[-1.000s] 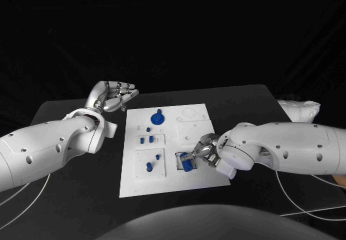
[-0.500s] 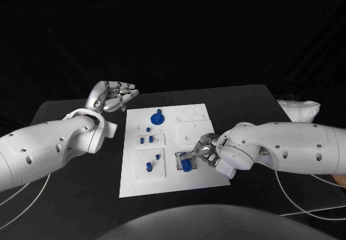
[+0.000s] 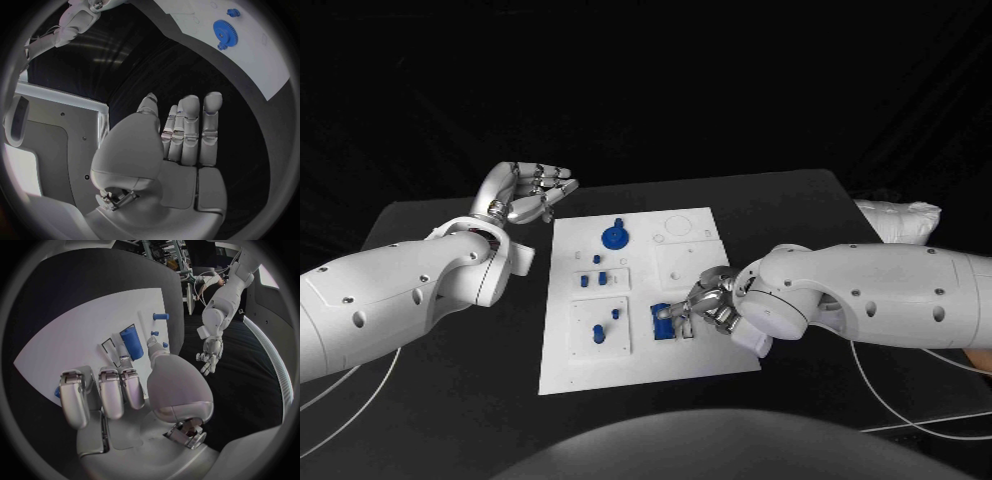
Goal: Assemble the parts on the task board
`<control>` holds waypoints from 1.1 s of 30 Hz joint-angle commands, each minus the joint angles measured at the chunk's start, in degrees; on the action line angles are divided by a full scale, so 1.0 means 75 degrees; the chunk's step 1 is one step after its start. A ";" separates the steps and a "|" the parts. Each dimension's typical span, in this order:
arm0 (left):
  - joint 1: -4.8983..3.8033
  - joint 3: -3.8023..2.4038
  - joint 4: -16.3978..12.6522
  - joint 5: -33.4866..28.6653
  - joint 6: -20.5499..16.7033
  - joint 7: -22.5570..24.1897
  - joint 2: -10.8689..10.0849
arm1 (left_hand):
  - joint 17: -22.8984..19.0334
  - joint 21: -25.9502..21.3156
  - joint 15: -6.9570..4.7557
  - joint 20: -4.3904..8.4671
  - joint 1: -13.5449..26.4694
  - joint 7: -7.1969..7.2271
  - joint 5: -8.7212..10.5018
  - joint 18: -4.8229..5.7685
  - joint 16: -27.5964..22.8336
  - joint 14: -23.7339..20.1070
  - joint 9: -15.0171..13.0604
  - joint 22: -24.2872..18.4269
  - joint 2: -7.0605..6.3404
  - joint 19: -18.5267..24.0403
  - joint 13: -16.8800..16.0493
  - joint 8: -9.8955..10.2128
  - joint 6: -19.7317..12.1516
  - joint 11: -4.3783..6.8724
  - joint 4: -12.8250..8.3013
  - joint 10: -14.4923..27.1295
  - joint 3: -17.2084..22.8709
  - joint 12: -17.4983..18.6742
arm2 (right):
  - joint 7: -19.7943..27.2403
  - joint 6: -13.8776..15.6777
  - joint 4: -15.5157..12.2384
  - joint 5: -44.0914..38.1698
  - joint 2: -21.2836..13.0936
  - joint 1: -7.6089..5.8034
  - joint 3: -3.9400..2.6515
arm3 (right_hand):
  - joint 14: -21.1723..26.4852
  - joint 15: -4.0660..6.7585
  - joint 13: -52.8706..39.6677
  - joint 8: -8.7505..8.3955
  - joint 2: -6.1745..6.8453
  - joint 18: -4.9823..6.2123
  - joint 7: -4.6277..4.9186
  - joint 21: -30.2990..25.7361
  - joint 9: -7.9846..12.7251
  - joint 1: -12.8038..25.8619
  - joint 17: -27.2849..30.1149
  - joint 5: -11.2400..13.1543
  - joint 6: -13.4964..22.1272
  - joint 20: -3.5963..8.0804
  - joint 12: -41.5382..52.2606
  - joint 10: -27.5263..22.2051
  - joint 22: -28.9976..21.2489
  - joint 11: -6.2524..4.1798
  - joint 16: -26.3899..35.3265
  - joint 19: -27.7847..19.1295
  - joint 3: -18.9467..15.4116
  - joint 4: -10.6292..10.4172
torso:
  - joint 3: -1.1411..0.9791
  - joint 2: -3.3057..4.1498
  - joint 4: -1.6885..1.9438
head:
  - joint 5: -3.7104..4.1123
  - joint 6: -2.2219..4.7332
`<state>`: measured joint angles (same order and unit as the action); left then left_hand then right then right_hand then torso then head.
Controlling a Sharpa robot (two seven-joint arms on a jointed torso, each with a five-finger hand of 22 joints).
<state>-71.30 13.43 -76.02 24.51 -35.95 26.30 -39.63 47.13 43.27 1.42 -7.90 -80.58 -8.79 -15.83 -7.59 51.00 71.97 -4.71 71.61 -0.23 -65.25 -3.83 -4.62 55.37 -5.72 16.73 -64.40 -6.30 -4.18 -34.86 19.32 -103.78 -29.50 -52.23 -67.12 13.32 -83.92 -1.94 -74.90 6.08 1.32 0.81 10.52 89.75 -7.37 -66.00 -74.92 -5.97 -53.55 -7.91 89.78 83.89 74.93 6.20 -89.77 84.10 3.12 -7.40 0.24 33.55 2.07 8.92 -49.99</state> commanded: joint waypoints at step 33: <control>-0.0007 -0.0002 0.0050 0.0030 0.0134 -0.0006 0.0101 | -0.0017 -0.0044 0.0031 0.0016 -0.0009 -0.0037 -0.0049 -0.0110 -0.0049 0.0006 0.0009 -0.0012 0.0080 -0.0063 0.0004 0.0025 -0.0025 0.0000 0.0000 0.0001 -0.0042 0.0009 | -0.0106 -0.0029 -0.1482 -0.3131 -0.2452 -0.0630 0.0030 | -0.0811 0.0267 -0.2013 0.3877 -0.0399 -0.0108 -0.0364 0.0034 -0.3447 -0.0605 -0.2011 -0.1221 0.1784 0.0232 0.0030 0.0815 0.2009 -0.0293 -0.0031 0.0786 -0.1133 -0.0294 | 0.0020 -0.0011 -0.0023 | 0.0407 -0.0001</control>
<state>-71.31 13.45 -75.59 24.54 -35.60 26.11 -39.06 47.05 43.27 1.42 -7.90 -80.58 -8.79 -15.83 -7.59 51.00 71.97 -4.71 71.61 -0.23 -65.25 -3.83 -4.62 55.37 -5.72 16.74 -64.40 -6.30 -4.18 -31.96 22.91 -114.47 -45.43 -70.30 -72.02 13.51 -84.03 0.23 -74.94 35.35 -2.00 0.81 7.78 89.74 -33.29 -70.39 -74.93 -14.79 -40.54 -6.34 89.78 83.99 74.91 4.05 -89.77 84.00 -5.14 -9.49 0.40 33.47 1.99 11.23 -49.99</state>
